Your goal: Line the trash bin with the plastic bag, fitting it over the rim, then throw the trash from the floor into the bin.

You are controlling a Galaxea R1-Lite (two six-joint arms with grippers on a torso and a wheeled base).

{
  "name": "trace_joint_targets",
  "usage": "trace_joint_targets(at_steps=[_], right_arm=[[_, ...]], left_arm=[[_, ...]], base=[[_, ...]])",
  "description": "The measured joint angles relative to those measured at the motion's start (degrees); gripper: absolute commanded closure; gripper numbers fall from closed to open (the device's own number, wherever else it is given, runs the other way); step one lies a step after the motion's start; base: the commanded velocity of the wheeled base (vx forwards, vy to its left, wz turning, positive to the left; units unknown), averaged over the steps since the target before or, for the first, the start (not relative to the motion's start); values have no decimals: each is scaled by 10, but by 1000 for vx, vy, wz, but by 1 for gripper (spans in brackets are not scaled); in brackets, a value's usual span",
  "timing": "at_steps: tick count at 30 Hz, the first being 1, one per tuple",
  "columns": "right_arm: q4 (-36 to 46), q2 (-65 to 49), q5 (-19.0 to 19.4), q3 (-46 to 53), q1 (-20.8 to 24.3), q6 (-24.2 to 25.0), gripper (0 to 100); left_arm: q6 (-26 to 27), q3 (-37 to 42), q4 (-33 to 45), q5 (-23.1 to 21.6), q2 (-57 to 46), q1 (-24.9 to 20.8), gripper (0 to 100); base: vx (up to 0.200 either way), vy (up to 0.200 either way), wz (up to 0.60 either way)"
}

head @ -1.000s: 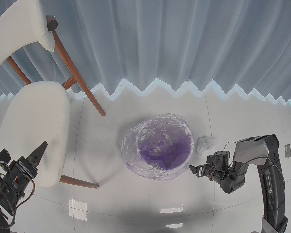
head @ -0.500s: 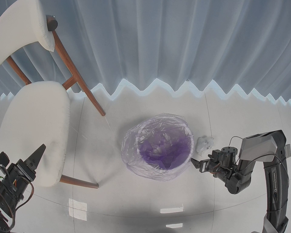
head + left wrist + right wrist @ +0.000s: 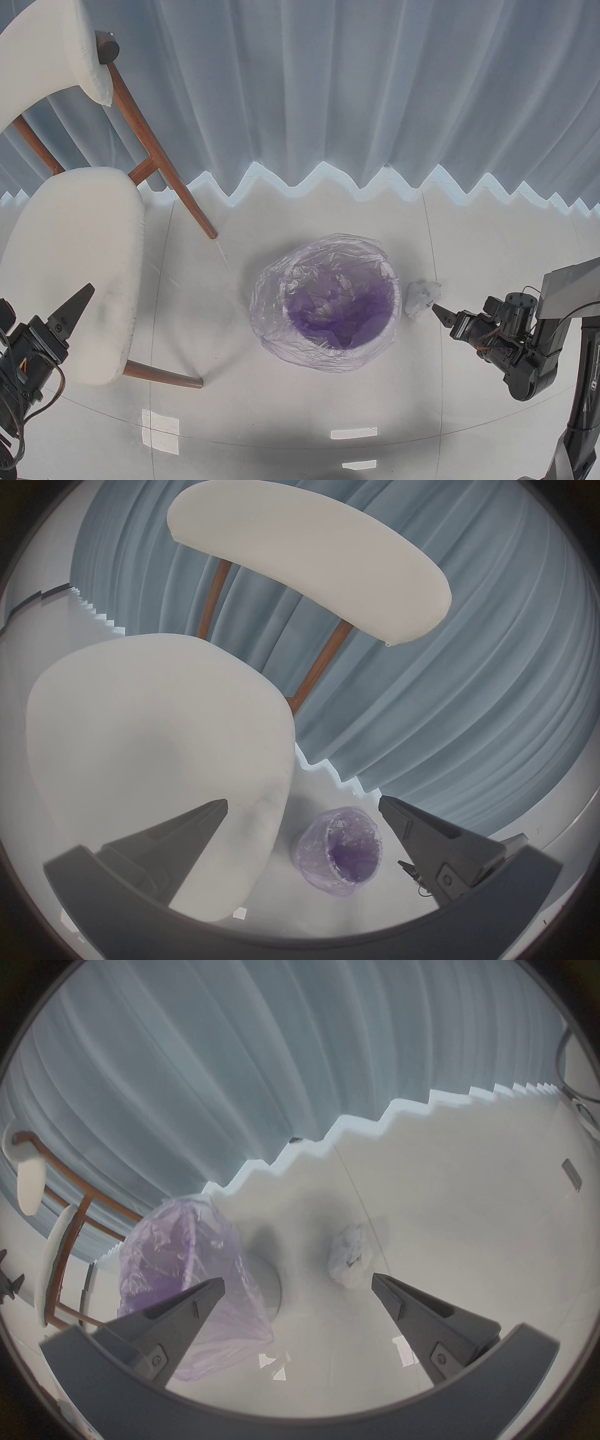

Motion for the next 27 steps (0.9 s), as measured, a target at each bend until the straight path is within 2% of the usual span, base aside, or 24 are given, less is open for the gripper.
trace_joint_targets(at_steps=[4,10,13,20,23,27], right_arm=[[15,-17,-16,3,-16,-22,0],[132,-21,-28,-50,-38,-37,0],[212,-22,-30,-105,-45,-38,0],[463,-15,-32,-275,-50,-42,0],[533,-2,-33,-359,-50,-46,0],[587,32,-34,-467,-49,-64,0]], left_arm=[[-1,-9,2,-14,5,15,0],[-1,-30,4,-19,17,30,0],[0,-39,4,-20,25,34,0],[1,-57,4,-21,44,38,0],[2,-61,4,-21,51,38,0],[2,-66,3,-22,61,36,0]], base=[[0,0,0],[0,0,0],[0,0,0],[0,0,0],[0,0,0],[0,0,0]])
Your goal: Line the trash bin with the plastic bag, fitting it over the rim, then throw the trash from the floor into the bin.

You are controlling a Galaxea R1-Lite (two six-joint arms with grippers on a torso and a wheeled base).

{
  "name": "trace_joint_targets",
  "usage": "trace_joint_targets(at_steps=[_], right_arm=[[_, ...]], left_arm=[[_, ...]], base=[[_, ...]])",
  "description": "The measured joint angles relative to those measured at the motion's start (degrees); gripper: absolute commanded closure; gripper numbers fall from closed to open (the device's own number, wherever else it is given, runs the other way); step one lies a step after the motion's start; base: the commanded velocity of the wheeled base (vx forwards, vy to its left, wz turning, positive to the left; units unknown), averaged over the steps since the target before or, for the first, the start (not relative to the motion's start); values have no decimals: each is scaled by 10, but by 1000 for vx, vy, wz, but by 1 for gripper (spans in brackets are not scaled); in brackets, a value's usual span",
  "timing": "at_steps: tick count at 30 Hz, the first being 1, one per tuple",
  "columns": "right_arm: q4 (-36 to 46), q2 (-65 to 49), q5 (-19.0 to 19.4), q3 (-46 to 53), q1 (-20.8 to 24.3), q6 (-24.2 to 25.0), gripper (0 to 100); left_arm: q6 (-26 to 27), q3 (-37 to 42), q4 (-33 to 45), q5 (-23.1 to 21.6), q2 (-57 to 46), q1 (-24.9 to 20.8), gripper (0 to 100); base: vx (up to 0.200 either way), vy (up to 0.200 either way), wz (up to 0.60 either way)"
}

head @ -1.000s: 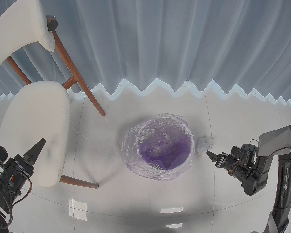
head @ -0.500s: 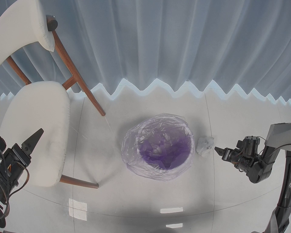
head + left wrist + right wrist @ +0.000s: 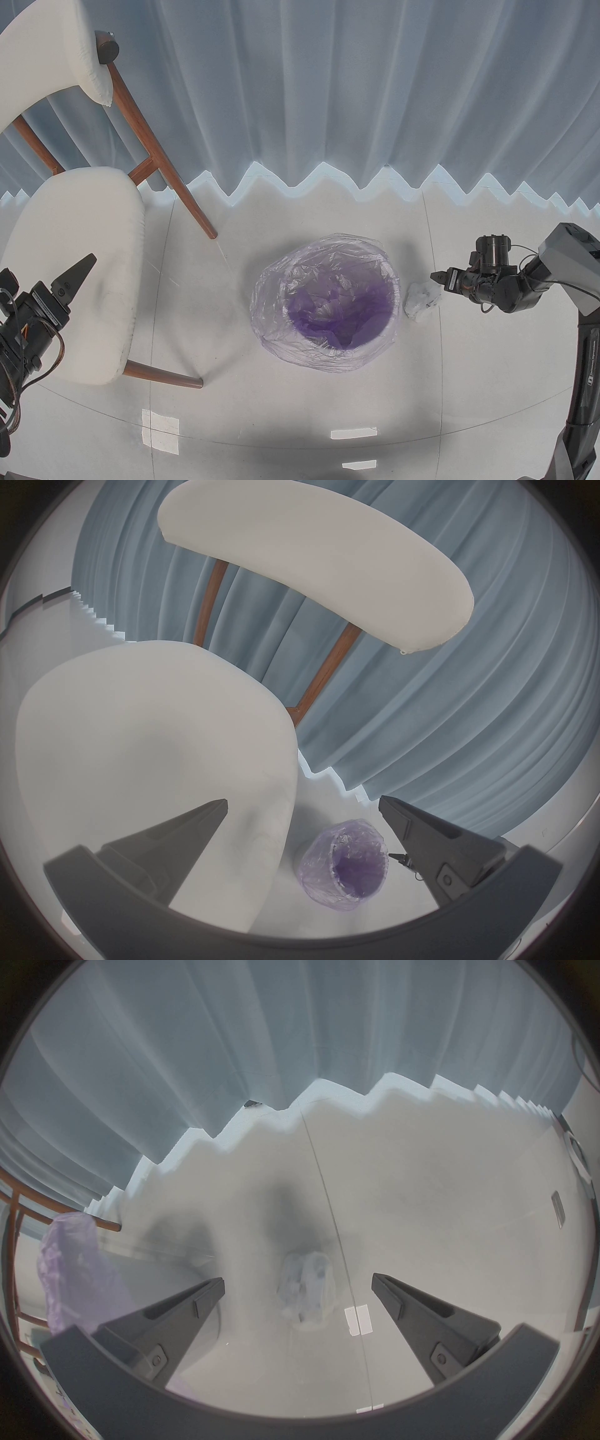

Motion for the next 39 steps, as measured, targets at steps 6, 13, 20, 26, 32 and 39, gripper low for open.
trace_joint_targets(at_steps=[6,13,20,26,32,39], right_arm=[[61,74,-2,-125,1,-24,0],[129,146,-2,-244,1,-38,0],[207,198,-5,-350,-5,-39,0],[227,229,-7,-389,-8,-42,0],[225,245,-7,-395,-8,-42,100],[223,252,-6,-396,-5,-42,100]], left_arm=[[1,-2,-1,0,9,-3,0],[1,1,-1,0,16,-1,0],[1,0,-2,-5,28,2,0],[2,2,-2,-24,35,4,0],[2,-2,-4,-24,37,8,0],[2,10,-3,-24,37,11,0]], base=[[0,0,0],[0,0,0],[0,0,0],[0,0,0],[0,0,0],[0,0,0]])
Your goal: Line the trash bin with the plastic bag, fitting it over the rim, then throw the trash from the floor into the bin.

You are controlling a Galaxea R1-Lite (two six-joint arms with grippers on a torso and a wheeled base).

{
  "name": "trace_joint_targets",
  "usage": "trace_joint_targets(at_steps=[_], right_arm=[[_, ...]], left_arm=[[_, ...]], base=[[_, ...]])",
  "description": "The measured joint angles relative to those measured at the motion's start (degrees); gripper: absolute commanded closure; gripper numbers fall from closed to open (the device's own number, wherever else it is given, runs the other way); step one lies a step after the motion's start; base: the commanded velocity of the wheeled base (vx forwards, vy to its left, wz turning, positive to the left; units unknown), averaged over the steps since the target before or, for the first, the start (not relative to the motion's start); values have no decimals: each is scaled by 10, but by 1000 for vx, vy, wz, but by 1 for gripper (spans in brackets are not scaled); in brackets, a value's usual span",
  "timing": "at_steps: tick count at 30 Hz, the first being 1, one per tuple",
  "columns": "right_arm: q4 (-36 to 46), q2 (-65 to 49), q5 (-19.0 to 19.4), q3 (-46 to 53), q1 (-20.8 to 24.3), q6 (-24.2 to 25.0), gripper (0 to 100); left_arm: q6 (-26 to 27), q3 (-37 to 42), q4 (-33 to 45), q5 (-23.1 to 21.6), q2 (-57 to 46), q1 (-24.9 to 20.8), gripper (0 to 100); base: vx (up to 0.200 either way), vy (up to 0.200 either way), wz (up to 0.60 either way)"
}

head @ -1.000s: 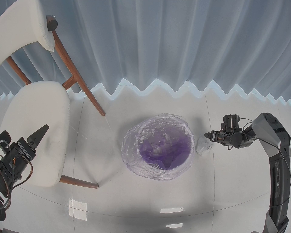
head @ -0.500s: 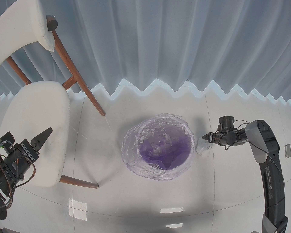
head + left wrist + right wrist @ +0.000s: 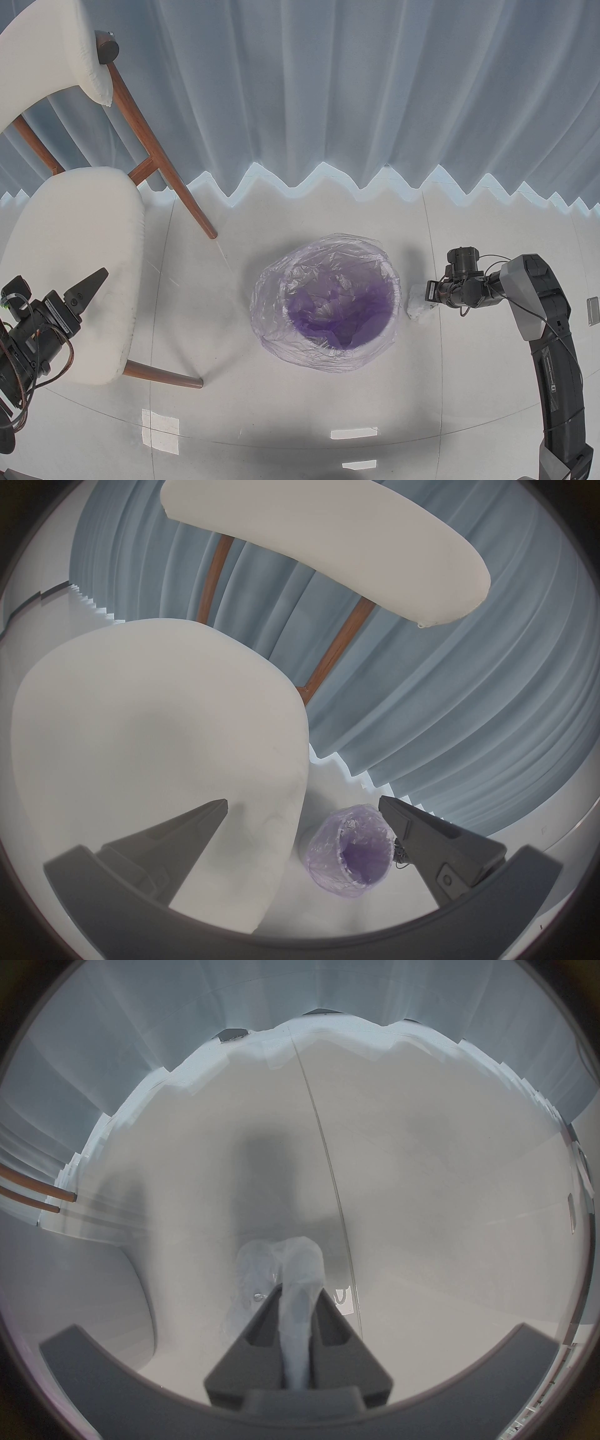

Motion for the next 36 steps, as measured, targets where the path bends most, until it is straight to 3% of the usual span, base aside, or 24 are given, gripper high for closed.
trace_joint_targets(at_steps=[8,15,27,36], right_arm=[[1,-16,-10,20,-1,28,100],[-9,-76,-13,111,-7,39,100],[-145,-230,-12,394,-6,38,100],[-255,-393,-11,603,7,24,100]], left_arm=[[21,-7,-1,1,-1,11,0],[40,-7,-1,1,-7,17,0],[60,7,-1,0,-30,19,0],[149,66,1,-1,-74,15,0]], base=[[0,0,0],[0,0,0],[0,0,0],[0,0,0]])
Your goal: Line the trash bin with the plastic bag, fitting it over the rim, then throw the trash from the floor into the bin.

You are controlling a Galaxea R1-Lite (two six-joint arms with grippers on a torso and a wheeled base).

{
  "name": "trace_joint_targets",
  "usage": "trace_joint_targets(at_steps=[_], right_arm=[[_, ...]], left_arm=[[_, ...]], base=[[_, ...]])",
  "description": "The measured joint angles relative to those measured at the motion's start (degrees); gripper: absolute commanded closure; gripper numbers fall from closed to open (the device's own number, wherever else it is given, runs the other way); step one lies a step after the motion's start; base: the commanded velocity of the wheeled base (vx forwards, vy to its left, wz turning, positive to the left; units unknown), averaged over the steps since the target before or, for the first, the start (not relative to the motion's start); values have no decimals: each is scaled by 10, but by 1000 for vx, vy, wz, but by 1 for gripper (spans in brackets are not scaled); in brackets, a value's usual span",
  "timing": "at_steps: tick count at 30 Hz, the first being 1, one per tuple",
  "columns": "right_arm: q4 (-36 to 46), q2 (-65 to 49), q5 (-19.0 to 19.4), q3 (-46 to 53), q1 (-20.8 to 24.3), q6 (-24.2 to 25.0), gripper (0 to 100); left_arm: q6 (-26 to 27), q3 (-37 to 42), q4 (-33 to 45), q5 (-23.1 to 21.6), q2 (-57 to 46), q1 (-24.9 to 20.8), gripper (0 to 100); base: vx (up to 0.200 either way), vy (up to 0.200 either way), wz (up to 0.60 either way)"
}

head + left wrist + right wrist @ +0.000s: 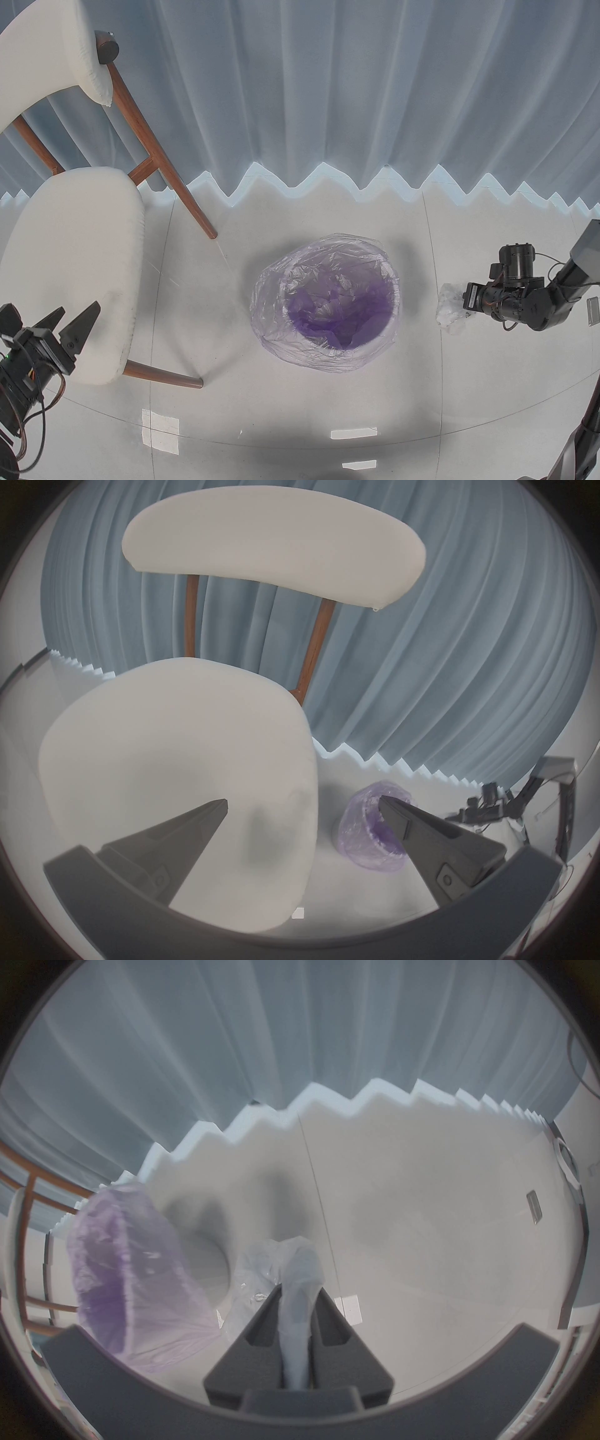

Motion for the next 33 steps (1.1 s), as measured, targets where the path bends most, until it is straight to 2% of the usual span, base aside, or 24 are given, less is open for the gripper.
trace_joint_targets(at_steps=[10,18,22,26,29,33], right_arm=[[-63,-168,6,138,30,-25,100],[-102,-256,7,211,52,-29,100],[-116,-302,7,247,69,-32,100],[-124,-352,11,282,84,-36,100],[-127,-388,18,305,92,-38,100],[-136,-429,25,336,98,-42,100]], left_arm=[[39,48,75,3,-158,32,0],[85,50,248,0,-341,56,0],[138,50,363,3,-444,65,0],[193,50,425,11,-509,71,0],[203,50,476,19,-533,74,0],[203,50,491,36,-548,76,0]], base=[[0,0,0],[0,0,0],[0,0,0],[0,0,0],[0,0,0],[0,0,0]])
